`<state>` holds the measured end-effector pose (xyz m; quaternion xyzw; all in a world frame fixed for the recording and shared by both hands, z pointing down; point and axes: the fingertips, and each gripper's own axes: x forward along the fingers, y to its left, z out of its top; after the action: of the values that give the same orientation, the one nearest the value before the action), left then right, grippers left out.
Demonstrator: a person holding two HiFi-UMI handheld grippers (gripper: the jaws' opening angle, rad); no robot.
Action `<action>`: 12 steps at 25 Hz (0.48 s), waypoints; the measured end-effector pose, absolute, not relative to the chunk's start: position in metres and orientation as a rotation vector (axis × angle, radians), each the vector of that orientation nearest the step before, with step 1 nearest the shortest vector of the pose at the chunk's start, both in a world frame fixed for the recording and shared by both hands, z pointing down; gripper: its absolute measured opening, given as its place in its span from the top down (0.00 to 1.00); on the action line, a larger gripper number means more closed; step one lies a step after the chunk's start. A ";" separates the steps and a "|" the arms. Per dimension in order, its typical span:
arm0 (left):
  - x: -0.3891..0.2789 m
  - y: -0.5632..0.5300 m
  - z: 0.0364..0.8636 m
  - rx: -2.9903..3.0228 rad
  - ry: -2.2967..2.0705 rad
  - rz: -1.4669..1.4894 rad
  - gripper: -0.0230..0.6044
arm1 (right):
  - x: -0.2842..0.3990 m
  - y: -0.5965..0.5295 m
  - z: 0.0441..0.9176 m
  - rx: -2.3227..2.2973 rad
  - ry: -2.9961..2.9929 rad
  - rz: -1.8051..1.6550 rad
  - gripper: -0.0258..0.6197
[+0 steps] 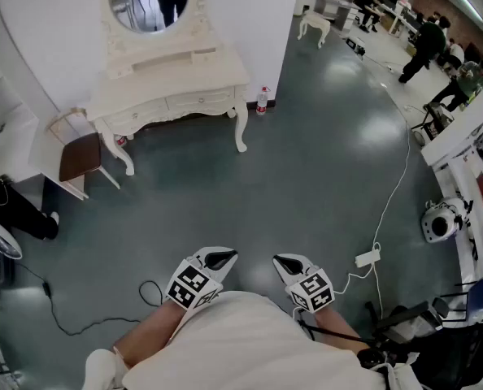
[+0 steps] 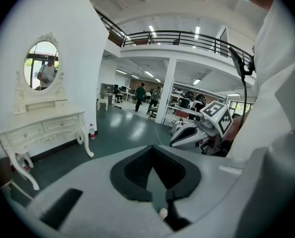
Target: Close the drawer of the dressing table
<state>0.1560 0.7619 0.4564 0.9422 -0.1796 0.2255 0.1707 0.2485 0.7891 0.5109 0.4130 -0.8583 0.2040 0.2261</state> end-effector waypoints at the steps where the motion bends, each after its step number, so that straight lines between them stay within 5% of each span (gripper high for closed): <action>1: 0.149 0.759 0.453 2.681 -0.518 0.629 0.96 | 0.241 0.784 0.507 1.132 -2.367 0.545 0.97; 12: 0.003 0.726 0.477 2.572 -0.679 0.581 0.96 | 0.121 0.724 0.517 1.018 -2.368 0.534 0.96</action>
<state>0.0034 0.7258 0.4769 0.9240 -0.2439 0.2087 0.2080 0.1209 0.7243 0.5168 0.3743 -0.8706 0.1962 0.2518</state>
